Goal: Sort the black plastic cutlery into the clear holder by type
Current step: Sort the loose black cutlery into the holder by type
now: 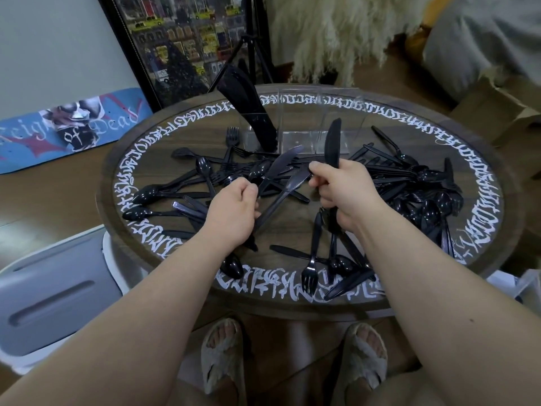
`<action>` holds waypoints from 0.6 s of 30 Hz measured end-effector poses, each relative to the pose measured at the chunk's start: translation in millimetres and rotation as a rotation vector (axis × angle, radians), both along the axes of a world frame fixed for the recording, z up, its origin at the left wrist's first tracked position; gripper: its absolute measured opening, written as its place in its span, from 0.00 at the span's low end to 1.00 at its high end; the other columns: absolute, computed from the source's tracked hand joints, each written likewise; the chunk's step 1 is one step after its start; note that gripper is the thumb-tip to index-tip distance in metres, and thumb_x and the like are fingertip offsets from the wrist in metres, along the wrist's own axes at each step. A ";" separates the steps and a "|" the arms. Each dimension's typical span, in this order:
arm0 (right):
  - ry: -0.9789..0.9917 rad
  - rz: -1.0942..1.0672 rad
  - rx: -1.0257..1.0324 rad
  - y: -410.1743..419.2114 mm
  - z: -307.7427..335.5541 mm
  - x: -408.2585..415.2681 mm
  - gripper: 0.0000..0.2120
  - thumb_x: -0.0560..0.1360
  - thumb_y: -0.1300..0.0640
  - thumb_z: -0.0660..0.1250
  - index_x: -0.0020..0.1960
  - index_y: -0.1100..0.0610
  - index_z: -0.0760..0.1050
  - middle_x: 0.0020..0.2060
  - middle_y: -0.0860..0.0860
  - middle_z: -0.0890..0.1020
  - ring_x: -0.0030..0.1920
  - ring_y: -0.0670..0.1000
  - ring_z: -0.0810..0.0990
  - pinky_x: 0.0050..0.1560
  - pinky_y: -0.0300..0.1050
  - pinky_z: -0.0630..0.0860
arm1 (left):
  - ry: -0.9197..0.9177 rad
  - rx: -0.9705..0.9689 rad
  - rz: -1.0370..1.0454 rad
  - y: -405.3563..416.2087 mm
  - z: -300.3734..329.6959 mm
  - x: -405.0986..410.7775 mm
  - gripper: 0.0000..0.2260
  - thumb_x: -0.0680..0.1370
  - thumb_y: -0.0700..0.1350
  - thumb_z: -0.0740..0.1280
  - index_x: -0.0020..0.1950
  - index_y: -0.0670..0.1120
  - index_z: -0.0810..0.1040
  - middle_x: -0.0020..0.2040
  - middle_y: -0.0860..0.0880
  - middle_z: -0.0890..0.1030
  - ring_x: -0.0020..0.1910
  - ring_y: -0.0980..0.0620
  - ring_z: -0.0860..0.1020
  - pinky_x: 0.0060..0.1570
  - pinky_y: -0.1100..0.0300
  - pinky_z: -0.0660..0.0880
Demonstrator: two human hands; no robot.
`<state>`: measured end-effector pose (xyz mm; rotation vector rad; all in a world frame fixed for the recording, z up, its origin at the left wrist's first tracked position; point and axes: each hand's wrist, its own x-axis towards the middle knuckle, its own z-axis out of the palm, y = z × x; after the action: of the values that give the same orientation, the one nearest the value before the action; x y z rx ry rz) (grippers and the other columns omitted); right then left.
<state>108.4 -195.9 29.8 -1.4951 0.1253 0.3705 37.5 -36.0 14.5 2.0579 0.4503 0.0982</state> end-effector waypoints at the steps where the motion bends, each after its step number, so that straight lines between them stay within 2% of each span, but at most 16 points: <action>1: 0.001 0.025 0.043 0.1 1.2 -1.5 0.07 0.78 0.60 0.65 0.40 0.58 0.73 0.31 0.53 0.76 0.19 0.42 0.61 0.20 0.35 0.57 | 0.010 0.019 0.004 0.2 -0.7 0.3 0.13 0.83 0.46 0.54 0.42 0.45 0.72 0.36 0.50 0.77 0.33 0.55 0.75 0.36 0.60 0.71; 4: -0.038 0.020 0.065 2.1 1.7 -2.4 0.08 0.77 0.61 0.65 0.39 0.58 0.73 0.32 0.54 0.79 0.19 0.42 0.61 0.20 0.35 0.59 | 0.075 -0.048 -0.064 -2.1 -1.7 -0.9 0.12 0.83 0.45 0.53 0.41 0.48 0.70 0.35 0.49 0.79 0.29 0.54 0.76 0.31 0.61 0.69; 6: -0.071 -0.027 0.028 3.7 -0.6 -1.2 0.10 0.77 0.61 0.66 0.37 0.57 0.73 0.33 0.55 0.80 0.18 0.42 0.62 0.20 0.34 0.59 | 0.083 -0.090 -0.123 -4.0 -2.8 -2.0 0.13 0.83 0.46 0.53 0.40 0.47 0.70 0.32 0.50 0.79 0.27 0.53 0.72 0.33 0.59 0.66; 8: -0.084 -0.053 0.003 4.9 -2.9 -0.2 0.10 0.76 0.60 0.66 0.36 0.57 0.72 0.33 0.55 0.80 0.18 0.41 0.63 0.20 0.34 0.60 | 0.064 -0.110 -0.144 -5.5 0.2 -3.4 0.15 0.83 0.50 0.53 0.41 0.45 0.73 0.29 0.51 0.76 0.28 0.53 0.70 0.36 0.58 0.66; 11: -0.062 -0.045 -0.025 6.1 -1.7 0.0 0.09 0.78 0.53 0.64 0.44 0.57 0.75 0.31 0.52 0.77 0.19 0.41 0.64 0.22 0.36 0.60 | 0.041 0.018 -0.203 -6.2 6.9 -3.3 0.16 0.83 0.52 0.55 0.44 0.48 0.77 0.32 0.51 0.74 0.33 0.53 0.72 0.38 0.56 0.69; 13: -0.008 -0.055 -0.001 5.0 -0.1 0.2 0.11 0.80 0.49 0.58 0.48 0.57 0.73 0.28 0.51 0.74 0.20 0.44 0.62 0.23 0.38 0.59 | 0.032 0.122 -0.200 -5.4 8.3 -1.7 0.14 0.83 0.50 0.54 0.43 0.50 0.77 0.35 0.50 0.74 0.35 0.53 0.72 0.40 0.56 0.69; 15: 0.010 -0.072 0.034 3.4 1.7 -0.6 0.08 0.81 0.55 0.55 0.46 0.56 0.69 0.27 0.52 0.72 0.21 0.46 0.62 0.25 0.39 0.60 | 0.028 0.142 -0.151 -2.7 6.4 -0.1 0.15 0.83 0.49 0.54 0.40 0.49 0.74 0.34 0.50 0.72 0.33 0.52 0.70 0.37 0.56 0.67; 18: -0.030 -0.033 -0.020 0.4 1.3 -2.2 0.05 0.77 0.62 0.60 0.42 0.58 0.72 0.31 0.51 0.74 0.30 0.48 0.70 0.32 0.41 0.68 | 0.045 0.118 -0.086 1.2 -0.4 3.1 0.16 0.83 0.48 0.53 0.38 0.48 0.72 0.33 0.50 0.71 0.31 0.52 0.68 0.38 0.57 0.65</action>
<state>106.2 -195.5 31.2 -1.5155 0.1304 0.3209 40.6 -34.8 14.1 2.1960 0.3908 0.0275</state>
